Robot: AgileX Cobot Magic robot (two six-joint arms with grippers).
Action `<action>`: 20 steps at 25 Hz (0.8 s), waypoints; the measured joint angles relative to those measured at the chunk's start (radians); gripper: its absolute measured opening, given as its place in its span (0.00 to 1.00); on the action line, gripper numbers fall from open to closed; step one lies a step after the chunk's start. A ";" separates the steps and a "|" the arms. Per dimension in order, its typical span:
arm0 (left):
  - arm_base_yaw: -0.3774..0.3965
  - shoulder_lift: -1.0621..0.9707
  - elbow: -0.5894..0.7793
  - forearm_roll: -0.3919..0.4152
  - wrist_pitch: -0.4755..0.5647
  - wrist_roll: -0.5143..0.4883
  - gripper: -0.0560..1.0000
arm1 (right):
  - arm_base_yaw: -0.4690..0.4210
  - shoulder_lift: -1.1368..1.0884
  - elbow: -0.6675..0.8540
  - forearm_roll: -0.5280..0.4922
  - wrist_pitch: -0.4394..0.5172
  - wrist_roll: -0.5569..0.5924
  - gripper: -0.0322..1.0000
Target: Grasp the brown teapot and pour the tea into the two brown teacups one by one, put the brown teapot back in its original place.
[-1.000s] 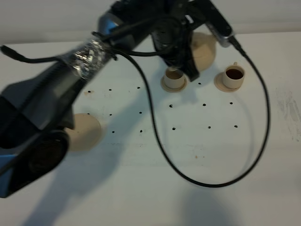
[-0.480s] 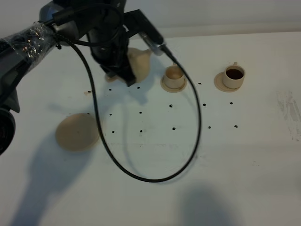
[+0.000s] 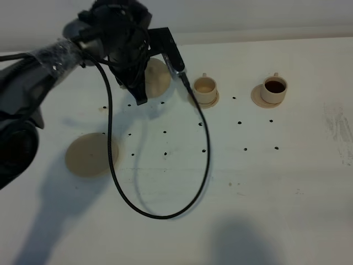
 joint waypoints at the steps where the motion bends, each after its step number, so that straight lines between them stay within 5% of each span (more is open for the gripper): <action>1: 0.000 0.010 0.000 0.020 -0.023 0.001 0.13 | 0.000 0.000 0.000 0.000 0.000 0.000 0.45; 6: 0.000 0.049 0.000 0.084 -0.158 0.041 0.13 | 0.000 0.000 0.000 0.000 0.000 0.000 0.45; 20: -0.001 0.072 0.001 0.098 -0.410 0.340 0.13 | 0.000 0.000 0.000 0.000 0.000 0.000 0.45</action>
